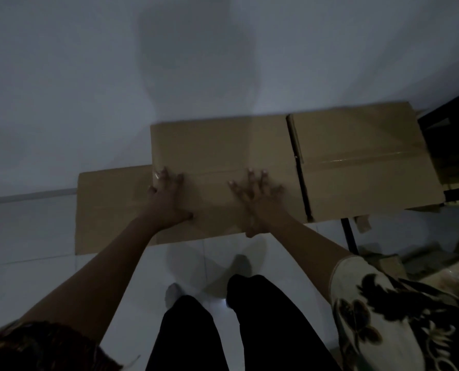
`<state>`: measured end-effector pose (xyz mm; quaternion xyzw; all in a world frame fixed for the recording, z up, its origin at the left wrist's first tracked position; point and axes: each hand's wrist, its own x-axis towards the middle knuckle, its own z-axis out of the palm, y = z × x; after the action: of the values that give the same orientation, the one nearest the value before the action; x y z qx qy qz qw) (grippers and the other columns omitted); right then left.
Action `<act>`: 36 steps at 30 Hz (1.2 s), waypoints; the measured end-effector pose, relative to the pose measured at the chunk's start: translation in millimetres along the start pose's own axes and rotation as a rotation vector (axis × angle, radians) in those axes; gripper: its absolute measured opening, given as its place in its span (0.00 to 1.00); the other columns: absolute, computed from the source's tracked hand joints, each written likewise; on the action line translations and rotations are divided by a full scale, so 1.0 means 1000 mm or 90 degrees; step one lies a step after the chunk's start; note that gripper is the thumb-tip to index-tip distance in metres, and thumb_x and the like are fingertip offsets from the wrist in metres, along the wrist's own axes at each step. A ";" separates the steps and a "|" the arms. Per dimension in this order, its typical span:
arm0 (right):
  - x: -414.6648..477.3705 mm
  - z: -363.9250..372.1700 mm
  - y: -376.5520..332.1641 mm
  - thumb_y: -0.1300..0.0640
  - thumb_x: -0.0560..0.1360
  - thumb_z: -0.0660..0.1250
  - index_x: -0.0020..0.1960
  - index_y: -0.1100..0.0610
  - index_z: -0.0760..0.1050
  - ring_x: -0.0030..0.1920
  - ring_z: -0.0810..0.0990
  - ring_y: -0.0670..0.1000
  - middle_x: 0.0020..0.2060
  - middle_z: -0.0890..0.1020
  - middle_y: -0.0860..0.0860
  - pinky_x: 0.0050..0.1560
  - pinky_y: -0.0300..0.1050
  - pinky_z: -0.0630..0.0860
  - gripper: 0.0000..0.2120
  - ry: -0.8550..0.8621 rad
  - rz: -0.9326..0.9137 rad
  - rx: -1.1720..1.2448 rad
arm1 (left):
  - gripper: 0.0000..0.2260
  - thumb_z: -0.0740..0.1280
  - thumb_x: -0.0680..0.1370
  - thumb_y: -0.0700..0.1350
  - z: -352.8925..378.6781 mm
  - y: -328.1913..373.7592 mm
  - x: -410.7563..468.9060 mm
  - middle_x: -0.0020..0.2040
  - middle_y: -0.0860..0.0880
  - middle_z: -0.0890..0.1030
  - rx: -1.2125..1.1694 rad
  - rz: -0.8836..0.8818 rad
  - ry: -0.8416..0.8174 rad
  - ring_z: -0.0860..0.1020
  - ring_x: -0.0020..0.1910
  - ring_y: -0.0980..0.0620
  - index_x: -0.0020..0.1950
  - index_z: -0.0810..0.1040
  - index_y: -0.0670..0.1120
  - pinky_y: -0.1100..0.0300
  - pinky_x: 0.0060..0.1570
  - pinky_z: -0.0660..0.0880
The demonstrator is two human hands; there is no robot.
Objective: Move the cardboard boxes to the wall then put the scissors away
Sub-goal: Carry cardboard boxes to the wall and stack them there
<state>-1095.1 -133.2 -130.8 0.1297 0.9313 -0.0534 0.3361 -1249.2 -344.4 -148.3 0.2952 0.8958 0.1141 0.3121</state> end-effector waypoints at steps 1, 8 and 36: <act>0.000 0.002 0.001 0.39 0.60 0.79 0.75 0.41 0.26 0.73 0.31 0.71 0.74 0.27 0.60 0.63 0.81 0.54 0.68 0.006 0.001 0.003 | 0.52 0.77 0.67 0.55 -0.001 0.001 0.000 0.78 0.39 0.37 0.003 0.008 0.001 0.42 0.77 0.38 0.80 0.47 0.49 0.42 0.74 0.46; -0.005 0.007 0.006 0.39 0.59 0.80 0.75 0.42 0.27 0.74 0.35 0.72 0.75 0.30 0.61 0.61 0.79 0.58 0.69 0.056 0.028 -0.023 | 0.52 0.77 0.68 0.56 0.000 0.013 -0.003 0.77 0.38 0.35 0.012 0.063 0.003 0.40 0.77 0.39 0.80 0.45 0.50 0.38 0.73 0.41; -0.175 -0.022 -0.048 0.51 0.79 0.63 0.79 0.54 0.50 0.71 0.63 0.61 0.76 0.60 0.56 0.68 0.55 0.66 0.34 0.375 0.383 0.500 | 0.40 0.66 0.77 0.53 -0.062 0.166 -0.098 0.78 0.42 0.52 0.310 0.385 -0.083 0.54 0.75 0.37 0.80 0.44 0.49 0.39 0.67 0.64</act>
<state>-991.9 -211.6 -1.3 0.5135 0.8181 -0.2587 -0.0108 -1150.0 -271.9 12.7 0.6181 0.7474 -0.0336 0.2412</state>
